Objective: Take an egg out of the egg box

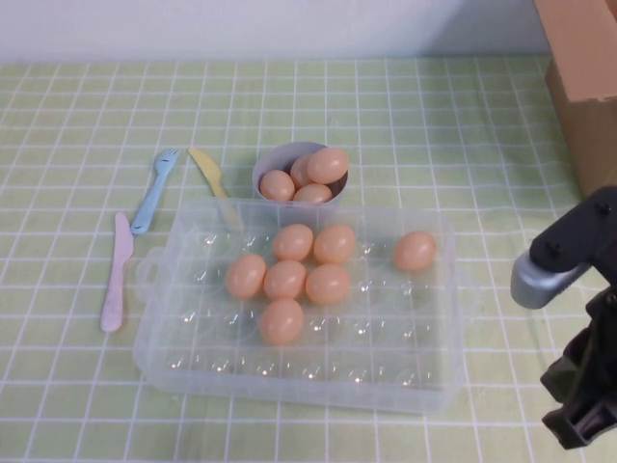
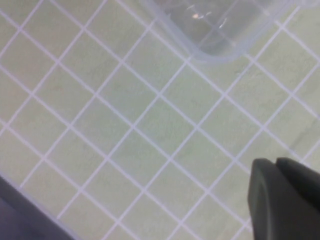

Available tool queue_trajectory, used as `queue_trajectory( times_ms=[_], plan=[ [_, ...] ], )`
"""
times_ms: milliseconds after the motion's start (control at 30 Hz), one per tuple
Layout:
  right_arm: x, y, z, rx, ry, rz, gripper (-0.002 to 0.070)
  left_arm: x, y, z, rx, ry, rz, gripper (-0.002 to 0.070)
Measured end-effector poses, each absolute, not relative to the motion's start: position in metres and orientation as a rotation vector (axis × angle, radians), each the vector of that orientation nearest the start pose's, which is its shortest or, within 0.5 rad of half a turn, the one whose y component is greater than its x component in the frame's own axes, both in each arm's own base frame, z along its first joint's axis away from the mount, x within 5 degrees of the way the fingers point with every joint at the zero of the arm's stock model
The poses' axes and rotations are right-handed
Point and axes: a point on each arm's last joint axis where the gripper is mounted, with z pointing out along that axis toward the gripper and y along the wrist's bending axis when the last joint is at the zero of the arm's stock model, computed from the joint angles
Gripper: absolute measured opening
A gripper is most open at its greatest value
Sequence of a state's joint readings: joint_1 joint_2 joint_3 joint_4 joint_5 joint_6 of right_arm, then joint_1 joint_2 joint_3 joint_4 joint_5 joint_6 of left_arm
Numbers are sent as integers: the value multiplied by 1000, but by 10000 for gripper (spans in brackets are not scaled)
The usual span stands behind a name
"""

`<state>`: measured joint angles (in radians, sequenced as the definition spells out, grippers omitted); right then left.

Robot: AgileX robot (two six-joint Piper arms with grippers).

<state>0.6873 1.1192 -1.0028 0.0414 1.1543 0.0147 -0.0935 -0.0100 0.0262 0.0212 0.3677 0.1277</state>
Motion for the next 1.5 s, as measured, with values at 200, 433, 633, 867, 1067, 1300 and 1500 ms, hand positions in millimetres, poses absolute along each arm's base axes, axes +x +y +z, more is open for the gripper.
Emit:
queue_trajectory(
  times_ms=[200, 433, 633, 867, 1067, 1300, 1500],
  plan=[
    [150, 115, 300, -803, 2431, 276, -16, 53, -4, 172, 218, 1855, 43, -5],
    [133, 59, 254, -441, 2143, 246, -16, 53, -4, 172, 218, 1855, 43, -5],
    [96, 22, 213, -208, 1947, 159, -16, 53, -4, 172, 218, 1855, 43, -5],
    [65, 9, 187, -95, 1783, 123, -17, 53, -4, 172, 218, 1855, 43, -5],
    [56, 8, 186, -91, 1712, 126, -17, 53, -4, 172, 218, 1855, 43, -5],
    [55, 8, 183, -81, 1747, 142, -17, 53, -4, 172, 218, 1855, 43, -5],
    [54, 8, 180, -86, 1776, 138, -17, 53, -4, 172, 218, 1855, 43, -5]
  ],
)
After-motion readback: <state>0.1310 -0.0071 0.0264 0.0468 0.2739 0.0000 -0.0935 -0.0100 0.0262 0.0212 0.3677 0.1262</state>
